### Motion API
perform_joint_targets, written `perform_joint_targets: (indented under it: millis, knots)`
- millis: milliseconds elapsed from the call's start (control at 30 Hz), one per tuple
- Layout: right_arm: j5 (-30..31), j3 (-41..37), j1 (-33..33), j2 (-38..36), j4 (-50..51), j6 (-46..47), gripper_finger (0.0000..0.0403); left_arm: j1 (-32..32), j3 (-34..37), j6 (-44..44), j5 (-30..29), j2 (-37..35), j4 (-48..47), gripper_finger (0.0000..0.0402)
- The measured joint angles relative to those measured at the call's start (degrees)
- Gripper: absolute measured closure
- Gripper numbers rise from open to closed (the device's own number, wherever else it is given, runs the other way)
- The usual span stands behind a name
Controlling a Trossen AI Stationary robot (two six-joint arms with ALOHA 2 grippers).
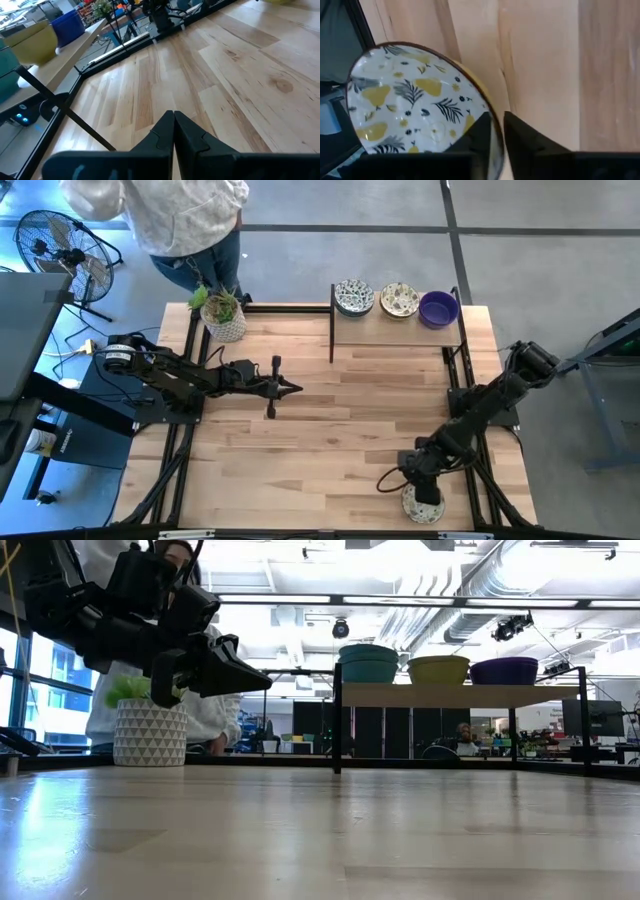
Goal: Pick & Place Mini bowls
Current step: Stack the white patterned bowl on the white patterned bowls on the shelf
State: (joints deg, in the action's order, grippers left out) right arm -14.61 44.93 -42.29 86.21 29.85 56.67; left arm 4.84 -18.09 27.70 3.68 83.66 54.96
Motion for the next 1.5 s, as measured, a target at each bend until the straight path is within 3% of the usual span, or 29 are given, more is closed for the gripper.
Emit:
perform_joint_targets:
  millis: [133,367,667,767,1067,1500]
  knots:
    - [-0.37,0.01,0.95,-0.02,-0.47,-1.55,0.0394,0.00,0.00,-0.15,0.21,0.00,0.00,0.0402]
    - [-2.39,-0.02,5.04,-4.01,-0.22,-1.90,0.0385,0.01,0.00,-0.16,0.36,0.00,-0.03,0.0402]
    - [7.21,0.00,17.89,-15.45,5.40,-3.76,0.0387,0.00,0.00,-0.17,0.46,0.00,-0.09,0.0402]
    - [8.62,-0.61,24.40,-15.64,8.98,-2.98,0.0386,0.00,0.00,-0.17,0.46,0.00,-0.09,0.0402]
    - [7.61,-8.47,39.58,-15.61,4.10,-7.23,0.0389,0.01,0.00,-0.58,0.74,0.00,-0.26,0.0402]
    - [10.34,-9.25,48.56,-16.17,3.82,-11.42,0.0377,0.00,0.00,-0.58,0.80,0.00,-0.75,0.0402]
